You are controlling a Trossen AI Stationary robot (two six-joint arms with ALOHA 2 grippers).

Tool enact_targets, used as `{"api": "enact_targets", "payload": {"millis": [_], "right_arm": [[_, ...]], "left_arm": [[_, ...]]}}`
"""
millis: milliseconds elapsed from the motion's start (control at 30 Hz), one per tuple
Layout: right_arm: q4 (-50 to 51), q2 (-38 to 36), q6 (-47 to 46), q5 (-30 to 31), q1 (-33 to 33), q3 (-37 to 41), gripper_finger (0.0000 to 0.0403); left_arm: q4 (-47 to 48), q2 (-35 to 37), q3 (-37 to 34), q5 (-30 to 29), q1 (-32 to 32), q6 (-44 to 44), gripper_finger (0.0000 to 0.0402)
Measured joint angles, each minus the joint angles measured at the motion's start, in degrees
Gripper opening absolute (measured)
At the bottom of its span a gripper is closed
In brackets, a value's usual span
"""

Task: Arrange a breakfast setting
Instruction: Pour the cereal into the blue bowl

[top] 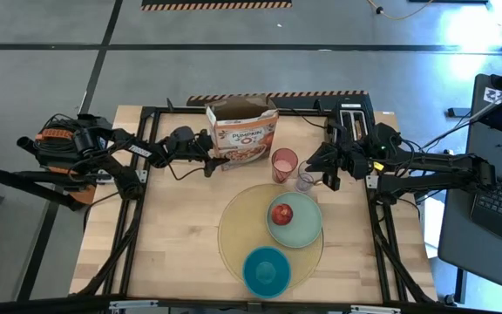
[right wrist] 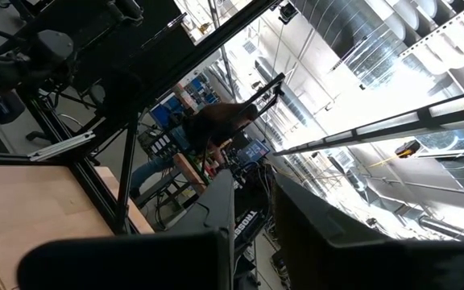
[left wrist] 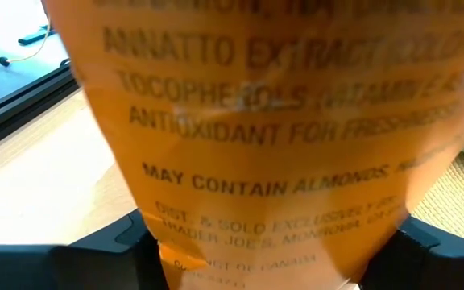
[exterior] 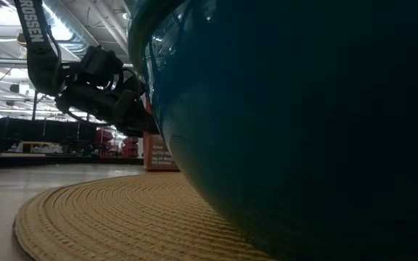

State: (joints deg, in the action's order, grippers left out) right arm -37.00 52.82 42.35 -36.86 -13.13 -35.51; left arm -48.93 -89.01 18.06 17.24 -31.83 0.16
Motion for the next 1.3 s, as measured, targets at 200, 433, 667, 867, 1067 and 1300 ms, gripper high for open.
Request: {"api": "enact_targets", "payload": {"millis": [200, 433, 667, 867, 1067, 1300], "right_arm": [[0.7, 0.0, 0.0, 0.0, 0.0, 0.0, 0.0057], [1.2, 0.0, 0.0, 0.0, 0.0, 0.0, 0.0057], [1.3, 0.0, 0.0, -0.2, 0.0, 0.0, 0.0057], [1.3, 0.0, 0.0, -0.2, 0.0, 0.0, 0.0057], [1.2, 0.0, 0.0, -0.2, 0.0, 0.0, 0.0057], [1.2, 0.0, 0.0, -0.2, 0.0, 0.0, 0.0057]], "left_arm": [[-0.9, 0.9, -0.2, 1.1, 0.0, 0.5, 0.0272], [0.0, 5.5, -0.2, 1.8, -1.2, 1.4, 0.0271], [3.9, 11.1, -0.2, 1.8, -3.1, 3.3, 0.0271], [11.0, 18.4, -0.2, 1.8, -4.9, 4.8, 0.0271], [19.3, 28.5, -0.2, 3.6, -6.2, 5.0, 0.0271], [28.2, 40.8, -0.1, 5.1, -5.9, 6.0, 0.0271]]}}
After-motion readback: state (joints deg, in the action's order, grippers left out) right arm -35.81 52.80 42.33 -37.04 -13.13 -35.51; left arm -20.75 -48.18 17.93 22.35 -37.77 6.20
